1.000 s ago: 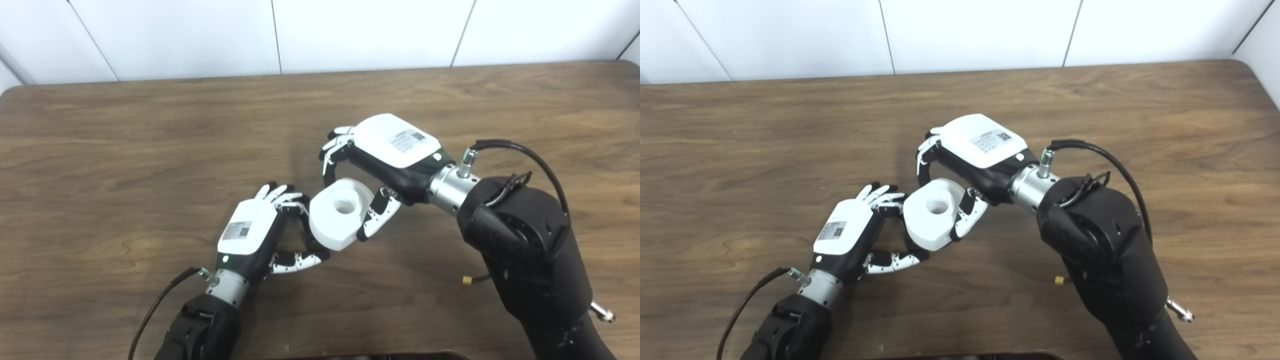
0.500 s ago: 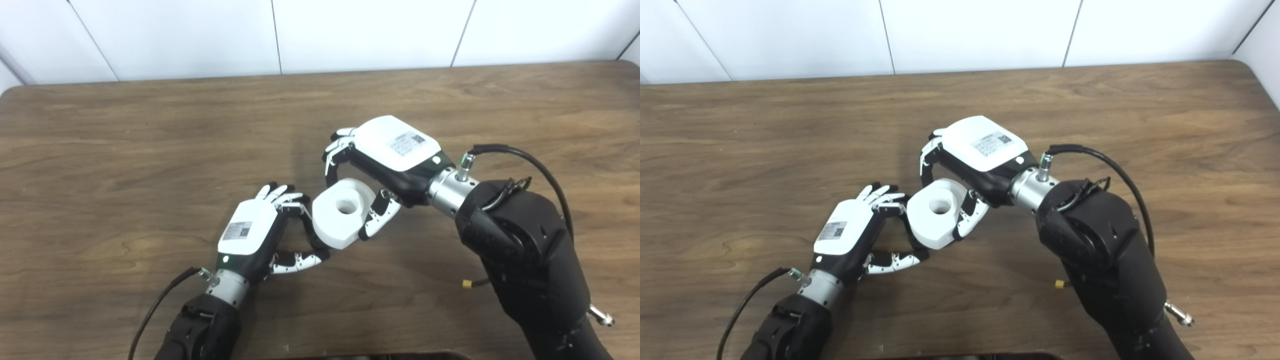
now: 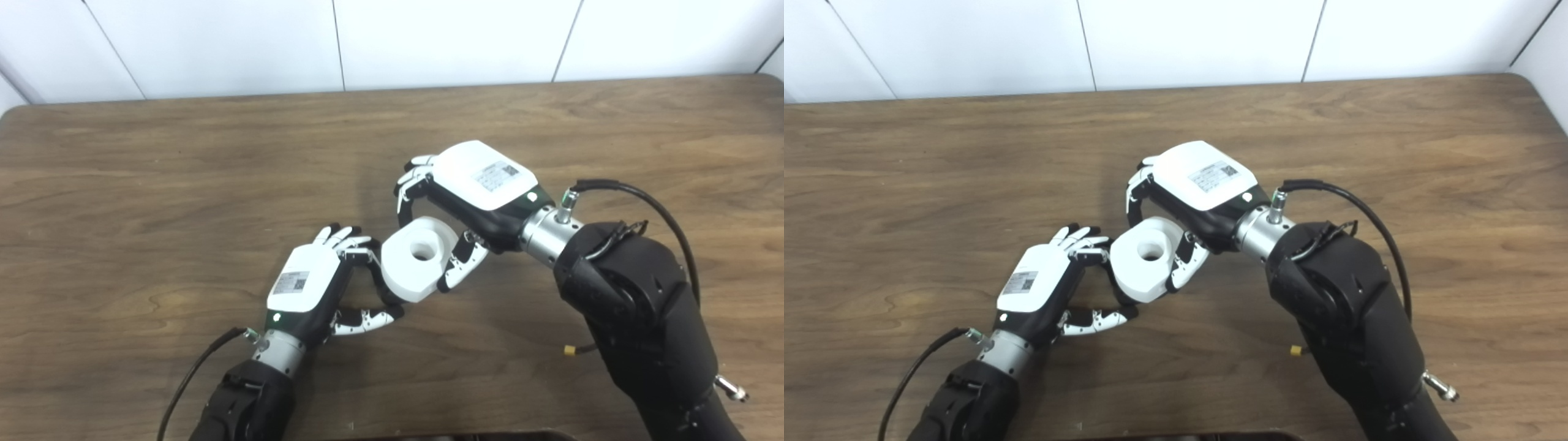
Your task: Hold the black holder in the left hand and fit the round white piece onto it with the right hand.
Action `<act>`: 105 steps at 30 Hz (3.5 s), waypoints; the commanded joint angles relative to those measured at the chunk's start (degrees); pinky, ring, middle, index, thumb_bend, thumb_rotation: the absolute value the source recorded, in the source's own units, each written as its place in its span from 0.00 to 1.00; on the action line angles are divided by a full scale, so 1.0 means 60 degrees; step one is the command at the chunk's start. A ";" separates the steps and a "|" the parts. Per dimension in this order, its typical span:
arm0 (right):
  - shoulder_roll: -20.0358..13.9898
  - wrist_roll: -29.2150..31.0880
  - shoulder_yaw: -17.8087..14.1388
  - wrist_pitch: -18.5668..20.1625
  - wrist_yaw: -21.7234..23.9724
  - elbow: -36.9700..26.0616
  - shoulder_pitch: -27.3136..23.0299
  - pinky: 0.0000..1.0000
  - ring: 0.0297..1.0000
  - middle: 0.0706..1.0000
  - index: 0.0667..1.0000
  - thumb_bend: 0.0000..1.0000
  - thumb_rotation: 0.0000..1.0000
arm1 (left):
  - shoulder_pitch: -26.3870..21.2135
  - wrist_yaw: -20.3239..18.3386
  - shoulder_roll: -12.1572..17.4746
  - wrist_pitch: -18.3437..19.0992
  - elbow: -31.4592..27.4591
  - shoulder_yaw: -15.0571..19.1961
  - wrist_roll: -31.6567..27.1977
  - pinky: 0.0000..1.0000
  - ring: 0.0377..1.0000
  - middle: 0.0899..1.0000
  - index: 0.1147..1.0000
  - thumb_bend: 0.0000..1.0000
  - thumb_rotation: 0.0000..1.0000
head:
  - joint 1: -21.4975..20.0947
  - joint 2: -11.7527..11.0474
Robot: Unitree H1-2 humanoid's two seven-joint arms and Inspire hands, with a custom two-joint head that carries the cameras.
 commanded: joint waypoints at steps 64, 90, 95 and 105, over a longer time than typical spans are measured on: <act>-0.0212 0.0266 -0.0347 0.0097 0.1042 -0.0424 -0.0588 0.88 0.98 0.96 0.93 1.00 0.46 | -0.0074 -0.0169 -0.0302 0.0409 0.0274 -0.0071 0.0579 0.98 0.90 0.80 0.79 0.83 0.25 | -0.0019 -0.0158; -0.0752 0.0601 -0.0760 0.0530 0.1775 -0.0648 -0.0867 0.93 1.00 1.00 0.96 1.00 0.47 | -0.0081 -0.1921 -0.0366 0.1622 -0.0696 -0.0034 0.0947 1.00 0.95 0.89 0.94 1.00 0.38 | -0.0011 -0.0236; -0.0969 0.0689 -0.0868 0.0587 0.1781 -0.0603 -0.0877 0.94 1.00 1.00 0.96 1.00 0.47 | 0.0020 -0.2407 -0.0364 0.1862 -0.1209 -0.0011 0.1007 1.00 0.97 0.92 0.98 1.00 0.38 | 0.0029 -0.0256; -0.1195 0.0760 -0.0901 0.0612 0.1645 -0.0455 -0.0842 0.94 1.00 1.00 0.97 1.00 0.48 | 0.0514 -0.2872 -0.0264 0.1959 -0.2392 0.0456 0.1051 0.97 0.96 0.93 1.00 1.00 0.37 | 0.0123 -0.0367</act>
